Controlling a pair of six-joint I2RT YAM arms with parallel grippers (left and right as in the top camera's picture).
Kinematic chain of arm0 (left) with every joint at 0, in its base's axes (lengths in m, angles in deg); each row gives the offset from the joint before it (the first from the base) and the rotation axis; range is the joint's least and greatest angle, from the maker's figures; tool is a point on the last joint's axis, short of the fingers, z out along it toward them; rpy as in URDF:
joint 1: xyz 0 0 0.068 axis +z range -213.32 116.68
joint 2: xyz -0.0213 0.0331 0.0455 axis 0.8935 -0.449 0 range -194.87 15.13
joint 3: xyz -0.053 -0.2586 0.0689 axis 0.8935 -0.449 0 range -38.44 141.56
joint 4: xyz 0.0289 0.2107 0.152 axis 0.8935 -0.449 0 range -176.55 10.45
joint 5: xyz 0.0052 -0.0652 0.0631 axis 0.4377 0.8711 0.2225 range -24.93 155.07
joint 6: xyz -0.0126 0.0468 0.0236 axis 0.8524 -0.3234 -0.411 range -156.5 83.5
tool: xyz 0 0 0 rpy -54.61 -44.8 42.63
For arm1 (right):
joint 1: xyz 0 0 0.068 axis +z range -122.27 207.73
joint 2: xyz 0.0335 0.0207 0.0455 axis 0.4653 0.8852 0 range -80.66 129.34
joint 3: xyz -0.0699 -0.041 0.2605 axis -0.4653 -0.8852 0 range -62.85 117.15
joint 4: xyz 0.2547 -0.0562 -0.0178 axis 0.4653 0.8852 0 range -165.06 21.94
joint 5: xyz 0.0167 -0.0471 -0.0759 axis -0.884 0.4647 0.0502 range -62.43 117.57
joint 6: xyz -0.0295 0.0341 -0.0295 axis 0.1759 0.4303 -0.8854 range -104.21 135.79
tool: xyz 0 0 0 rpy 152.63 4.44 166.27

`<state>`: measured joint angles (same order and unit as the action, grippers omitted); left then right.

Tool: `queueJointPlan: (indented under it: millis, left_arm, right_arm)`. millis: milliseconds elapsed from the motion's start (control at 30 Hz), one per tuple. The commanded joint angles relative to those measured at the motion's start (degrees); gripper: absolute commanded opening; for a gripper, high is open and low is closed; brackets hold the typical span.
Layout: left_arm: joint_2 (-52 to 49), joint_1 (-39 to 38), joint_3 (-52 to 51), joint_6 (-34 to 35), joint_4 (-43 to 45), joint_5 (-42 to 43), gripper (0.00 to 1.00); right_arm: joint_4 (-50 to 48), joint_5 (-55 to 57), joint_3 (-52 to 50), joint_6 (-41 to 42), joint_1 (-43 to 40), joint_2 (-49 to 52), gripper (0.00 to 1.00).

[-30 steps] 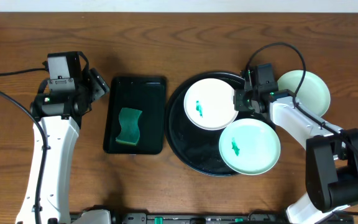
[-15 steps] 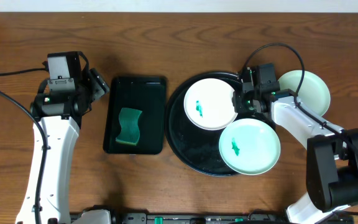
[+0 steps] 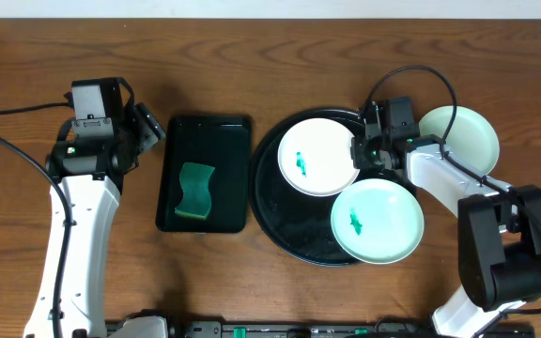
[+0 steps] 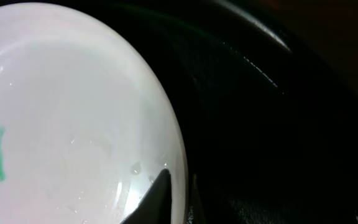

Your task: Clean dirty plates on tray and stack at the side

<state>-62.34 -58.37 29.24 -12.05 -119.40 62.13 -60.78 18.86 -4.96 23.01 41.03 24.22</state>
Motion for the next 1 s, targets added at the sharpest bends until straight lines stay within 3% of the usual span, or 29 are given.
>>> queueJointPlan:
  millis: [0, 333, 433, 967]
  left_arm:
    - [0.0, 0.2, 0.5, 0.5, 0.0, -0.3, 0.81]
    - [0.0, 0.2, 0.5, 0.5, 0.0, -0.3, 0.81]
    - [0.0, 0.2, 0.5, 0.5, 0.0, -0.3, 0.81]
    - [0.0, 0.2, 0.5, 0.5, 0.0, -0.3, 0.81]
  right_arm:
    - [0.2, 0.3, 0.4, 0.0, -0.1, 0.4, 0.05]
    - [1.5, 0.4, 0.4, 2.1, -0.1, 0.4, 0.08]
    - [1.6, 0.3, 0.4, 2.2, 0.0, 0.4, 0.01]
    - [2.5, 0.4, 0.4, 2.1, 0.1, 0.4, 0.01]
